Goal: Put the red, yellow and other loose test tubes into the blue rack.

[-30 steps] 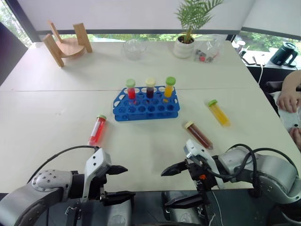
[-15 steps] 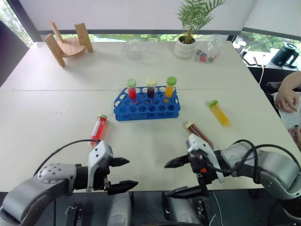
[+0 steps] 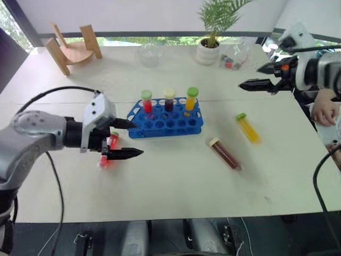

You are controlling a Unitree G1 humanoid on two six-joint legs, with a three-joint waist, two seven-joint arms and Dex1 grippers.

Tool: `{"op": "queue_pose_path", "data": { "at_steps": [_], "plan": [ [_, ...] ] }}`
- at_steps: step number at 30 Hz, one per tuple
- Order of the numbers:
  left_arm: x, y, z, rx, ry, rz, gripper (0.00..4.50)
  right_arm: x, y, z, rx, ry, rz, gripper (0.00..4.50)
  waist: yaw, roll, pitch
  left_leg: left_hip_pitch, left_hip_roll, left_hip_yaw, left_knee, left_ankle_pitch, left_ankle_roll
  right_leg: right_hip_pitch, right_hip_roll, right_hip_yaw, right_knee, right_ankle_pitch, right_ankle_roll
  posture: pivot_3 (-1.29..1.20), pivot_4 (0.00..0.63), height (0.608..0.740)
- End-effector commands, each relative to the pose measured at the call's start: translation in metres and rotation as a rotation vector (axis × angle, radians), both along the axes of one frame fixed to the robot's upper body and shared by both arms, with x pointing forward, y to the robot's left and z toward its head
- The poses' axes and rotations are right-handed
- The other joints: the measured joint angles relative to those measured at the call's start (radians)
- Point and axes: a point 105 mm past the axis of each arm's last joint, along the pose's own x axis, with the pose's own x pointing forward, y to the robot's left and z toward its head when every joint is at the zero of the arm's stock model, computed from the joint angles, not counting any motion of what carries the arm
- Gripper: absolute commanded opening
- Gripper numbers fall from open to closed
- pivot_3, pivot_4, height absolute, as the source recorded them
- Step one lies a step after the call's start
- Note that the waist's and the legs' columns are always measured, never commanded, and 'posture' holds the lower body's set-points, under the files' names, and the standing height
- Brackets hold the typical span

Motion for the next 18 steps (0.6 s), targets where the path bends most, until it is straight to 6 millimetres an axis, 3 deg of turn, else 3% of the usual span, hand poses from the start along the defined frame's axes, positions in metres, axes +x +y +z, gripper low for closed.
{"op": "queue_pose_path", "data": {
  "at_steps": [1,4,10,18],
  "plan": [
    [0.000,-0.002,0.005,0.049,-0.088,-0.032,4.40,0.005,-0.014,-0.015,-0.059,0.128,-0.054,4.50,-0.004,0.001,0.000,-0.004,0.000,0.000,0.000,0.000,0.000,-0.005,0.000,0.000,0.001,0.000,0.000,0.00,0.150,0.740],
    [-0.002,-0.005,0.001,0.056,-0.104,-0.045,4.40,0.008,-0.015,-0.026,-0.031,0.222,-0.097,4.50,-0.016,0.003,0.002,-0.016,0.000,0.000,0.002,0.003,-0.005,-0.018,0.000,0.000,0.006,0.000,0.000,0.00,0.150,0.740],
    [-0.010,-0.014,-0.018,0.044,-0.093,-0.046,4.40,0.005,-0.009,-0.047,-0.024,0.358,-0.081,4.50,-0.020,0.005,0.002,-0.015,0.000,0.000,0.002,0.002,-0.003,-0.016,0.000,0.000,0.006,0.000,0.000,0.00,0.150,0.740],
    [-0.010,-0.016,-0.026,0.027,-0.092,-0.014,4.40,0.011,0.001,-0.089,-0.118,0.416,-0.052,4.50,-0.019,0.005,0.002,-0.013,0.000,-0.001,0.005,0.003,-0.005,-0.014,0.000,0.000,0.010,0.001,0.001,0.00,0.150,0.740]
  ]
}}
